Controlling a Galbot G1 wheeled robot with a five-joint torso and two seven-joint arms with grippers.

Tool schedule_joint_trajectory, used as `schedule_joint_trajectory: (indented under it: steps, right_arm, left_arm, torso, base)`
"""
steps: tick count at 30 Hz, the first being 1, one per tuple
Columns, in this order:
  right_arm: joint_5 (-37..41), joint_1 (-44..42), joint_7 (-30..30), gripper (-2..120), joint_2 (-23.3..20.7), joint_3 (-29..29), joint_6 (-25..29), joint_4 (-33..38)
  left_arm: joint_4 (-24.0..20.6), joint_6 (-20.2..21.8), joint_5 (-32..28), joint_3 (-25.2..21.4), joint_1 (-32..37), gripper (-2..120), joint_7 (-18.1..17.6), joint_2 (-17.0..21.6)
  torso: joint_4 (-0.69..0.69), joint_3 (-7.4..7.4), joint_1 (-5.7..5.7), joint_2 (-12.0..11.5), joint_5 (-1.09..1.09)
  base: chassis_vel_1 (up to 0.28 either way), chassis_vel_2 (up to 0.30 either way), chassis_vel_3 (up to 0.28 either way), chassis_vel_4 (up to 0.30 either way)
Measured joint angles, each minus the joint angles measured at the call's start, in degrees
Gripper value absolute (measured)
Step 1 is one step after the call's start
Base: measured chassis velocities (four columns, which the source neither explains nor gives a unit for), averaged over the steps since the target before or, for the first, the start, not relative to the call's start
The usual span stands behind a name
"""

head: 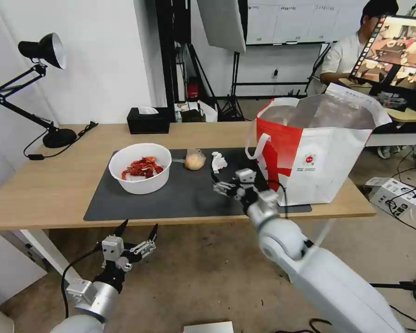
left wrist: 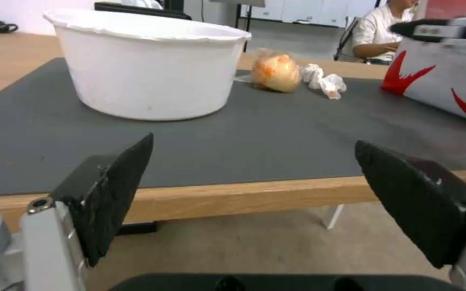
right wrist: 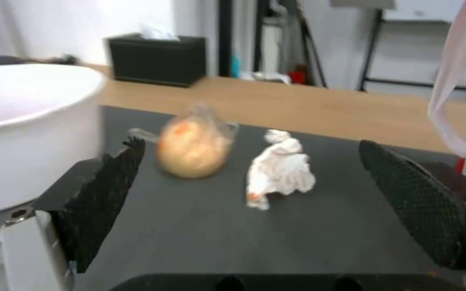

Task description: Pick up the trash from the table and place it into the takeout bag.

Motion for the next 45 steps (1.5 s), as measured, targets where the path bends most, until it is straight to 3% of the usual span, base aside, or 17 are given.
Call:
schedule_joint_trajectory:
  steps: [6, 9, 16, 26, 45]
  right_arm:
    - [2.64, 4.98, 4.77, 100, 3.88, -2.02, -2.26, -6.47]
    - [3.09, 9.13, 8.77, 100, 7.37, -3.42, -5.06, -13.16]
    - [3.72, 13.44, 10.99, 100, 11.25, -4.33, -6.83, -20.33]
    - [3.93, 17.64, 10.41, 100, 15.25, -5.38, -8.98, -29.9]
    - [3.3, 20.55, 8.71, 100, 20.59, -5.1, -10.69, -39.17]
  left_arm:
    - [0.22, 0.0, -0.02, -0.27, -0.14, 100, 0.0, -0.13]
    - [0.39, 0.0, -0.05, -0.5, -0.14, 100, 0.04, -0.13]
    - [0.49, -0.02, -0.24, -0.66, -0.14, 100, 0.13, -0.05]
    - [0.85, -0.36, -0.26, -0.34, -0.1, 100, 0.26, 0.3]
    - [1.54, -0.44, -0.22, 0.43, -0.2, 100, 0.3, 0.53]
  torso:
    - [0.0, 0.0, 0.0, 0.0, 0.01]
    - [-0.01, 0.0, 0.0, 0.0, 0.0]
    - [-0.01, 0.0, 0.0, 0.0, 0.01]
    - [0.0, -0.01, 0.0, 0.0, 0.02]
    - [-0.01, -0.01, 0.0, 0.0, 0.02]
  base:
    - [0.0, 0.0, 0.0, 0.0]
    - [0.0, 0.0, 0.0, 0.0]
    - [0.0, 0.0, 0.0, 0.0]
    - [0.0, 0.0, 0.0, 0.0]
    - [0.0, 0.0, 0.0, 0.0]
